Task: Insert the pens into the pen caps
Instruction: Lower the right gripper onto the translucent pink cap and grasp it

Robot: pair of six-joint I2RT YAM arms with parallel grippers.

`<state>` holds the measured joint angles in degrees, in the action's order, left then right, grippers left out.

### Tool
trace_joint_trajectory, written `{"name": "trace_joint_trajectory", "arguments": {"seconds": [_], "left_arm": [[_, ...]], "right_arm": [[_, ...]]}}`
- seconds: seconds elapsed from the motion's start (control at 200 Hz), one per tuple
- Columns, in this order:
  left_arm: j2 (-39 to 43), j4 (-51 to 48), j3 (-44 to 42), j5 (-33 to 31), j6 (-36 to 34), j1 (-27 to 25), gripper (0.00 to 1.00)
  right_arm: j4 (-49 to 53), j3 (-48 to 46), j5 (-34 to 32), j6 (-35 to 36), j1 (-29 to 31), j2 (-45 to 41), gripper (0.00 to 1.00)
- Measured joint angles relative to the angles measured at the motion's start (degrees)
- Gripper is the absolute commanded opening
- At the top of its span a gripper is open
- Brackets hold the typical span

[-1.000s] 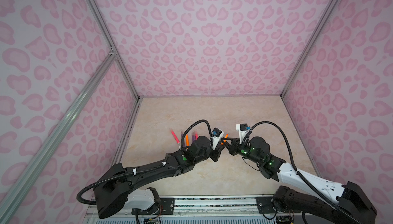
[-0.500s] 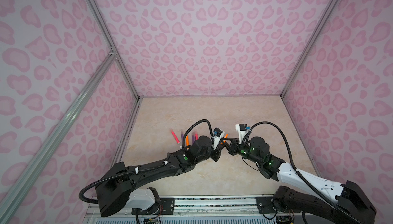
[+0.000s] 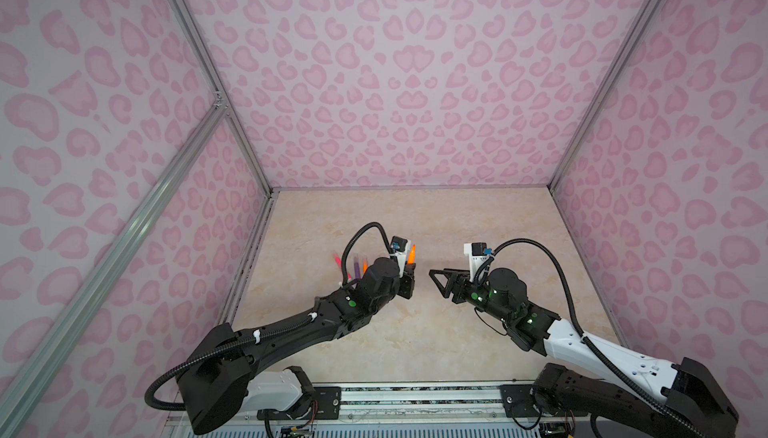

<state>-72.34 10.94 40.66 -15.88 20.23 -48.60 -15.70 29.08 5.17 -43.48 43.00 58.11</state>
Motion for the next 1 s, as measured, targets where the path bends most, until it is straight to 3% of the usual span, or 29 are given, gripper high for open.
{"name": "trace_joint_trajectory", "arguments": {"seconds": [0.14,0.215,0.33,0.605,1.005], "left_arm": [[3.5,-2.4,-2.64,-7.19,4.46,3.76,0.04],[5.07,-2.71,-3.3,-9.09,5.29,3.98,0.04],[5.66,-2.73,-3.37,-10.05,5.9,4.2,0.04],[4.74,-3.54,-3.02,-9.86,6.19,4.24,0.04],[4.59,-3.78,-2.62,-8.79,6.14,4.24,0.03]], "right_arm": [[11.43,2.71,-12.07,-3.85,-1.22,1.22,0.74],[15.91,3.43,-15.93,-5.64,-1.75,3.19,0.91],[20.11,5.03,-17.99,-7.1,-1.81,6.97,0.93],[24.35,6.47,-15.89,-11.41,-2.56,15.63,0.93],[21.38,6.43,-8.59,-14.03,-2.99,24.13,0.91]]}}
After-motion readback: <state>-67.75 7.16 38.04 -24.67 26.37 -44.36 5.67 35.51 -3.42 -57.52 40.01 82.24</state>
